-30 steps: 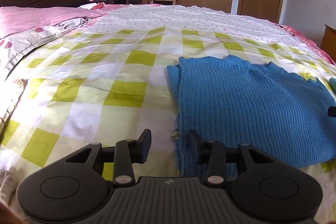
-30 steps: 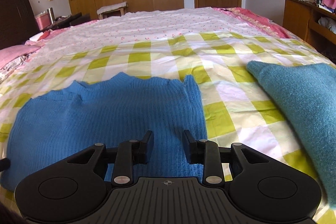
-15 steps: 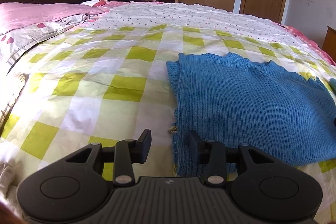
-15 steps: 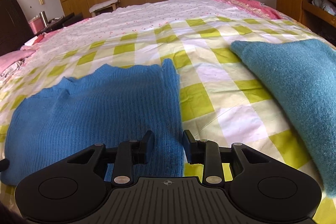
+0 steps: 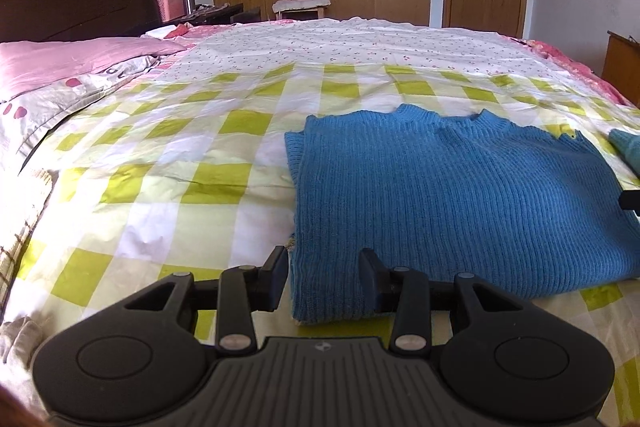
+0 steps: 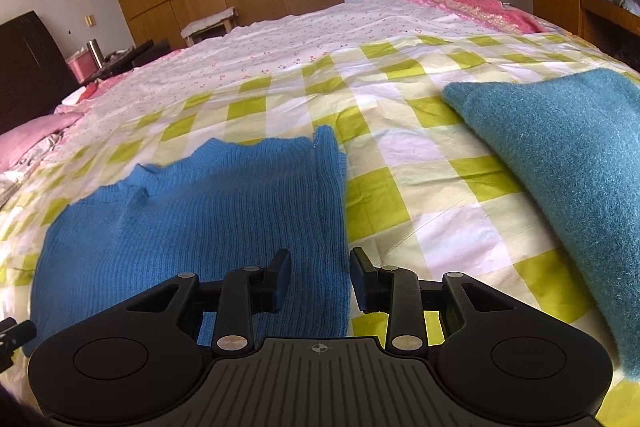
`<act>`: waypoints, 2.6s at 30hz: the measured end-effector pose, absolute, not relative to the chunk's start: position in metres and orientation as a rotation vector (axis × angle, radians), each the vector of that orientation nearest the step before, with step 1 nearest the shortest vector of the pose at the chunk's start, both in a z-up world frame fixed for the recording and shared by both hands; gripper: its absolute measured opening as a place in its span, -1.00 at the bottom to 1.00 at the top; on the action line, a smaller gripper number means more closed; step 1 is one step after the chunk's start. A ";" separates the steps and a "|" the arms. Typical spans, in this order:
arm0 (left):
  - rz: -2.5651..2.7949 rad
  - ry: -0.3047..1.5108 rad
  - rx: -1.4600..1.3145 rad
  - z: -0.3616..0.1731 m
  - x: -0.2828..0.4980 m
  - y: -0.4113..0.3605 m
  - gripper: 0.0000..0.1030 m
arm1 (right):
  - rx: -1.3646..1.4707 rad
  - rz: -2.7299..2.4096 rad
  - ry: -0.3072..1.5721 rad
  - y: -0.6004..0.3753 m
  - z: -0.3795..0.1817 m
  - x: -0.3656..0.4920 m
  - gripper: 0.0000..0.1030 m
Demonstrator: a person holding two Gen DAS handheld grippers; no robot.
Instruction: Fold small clothes
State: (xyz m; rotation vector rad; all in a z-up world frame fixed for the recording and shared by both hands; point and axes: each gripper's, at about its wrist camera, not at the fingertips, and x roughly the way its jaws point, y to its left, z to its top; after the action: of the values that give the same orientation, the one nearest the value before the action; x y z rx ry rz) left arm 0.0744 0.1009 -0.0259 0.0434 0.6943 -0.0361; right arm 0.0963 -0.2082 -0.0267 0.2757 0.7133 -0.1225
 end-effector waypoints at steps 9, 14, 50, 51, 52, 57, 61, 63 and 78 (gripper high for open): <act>-0.052 0.695 0.114 -0.019 0.066 0.074 -0.13 | 0.294 -0.084 0.715 -0.213 -0.024 0.097 -0.37; -0.092 0.677 0.151 -0.013 0.061 0.051 -0.13 | 0.301 -0.064 0.715 -0.214 -0.021 0.094 -0.33; -0.425 0.383 0.723 -0.063 0.002 -0.111 -0.11 | 0.342 -0.034 0.726 -0.289 -0.004 0.063 -0.25; -0.429 0.391 0.725 -0.064 0.003 -0.113 -0.11 | 0.349 -0.030 0.729 -0.290 -0.005 0.064 -0.25; -0.438 0.389 0.725 -0.065 0.003 -0.115 -0.11 | 0.354 -0.027 0.729 -0.290 -0.005 0.065 -0.25; -0.502 0.367 0.729 -0.060 -0.008 -0.124 -0.10 | 0.374 -0.026 0.728 -0.294 -0.006 0.067 -0.25; -0.451 0.344 0.792 -0.071 -0.002 -0.145 -0.09 | 0.390 -0.030 0.728 -0.297 -0.006 0.067 -0.25; -0.423 0.355 0.793 -0.072 0.007 -0.155 -0.09 | 0.396 -0.029 0.726 -0.298 -0.005 0.066 -0.25; -0.431 0.412 0.527 -0.038 0.036 -0.137 -0.53 | 0.479 0.018 0.725 -0.303 -0.012 0.083 0.03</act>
State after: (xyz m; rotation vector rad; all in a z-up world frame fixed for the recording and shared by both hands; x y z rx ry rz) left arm 0.0358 -0.1369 -0.0383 0.5275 0.4117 -0.4307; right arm 0.0835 -0.3034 -0.0115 0.4788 0.7248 0.0183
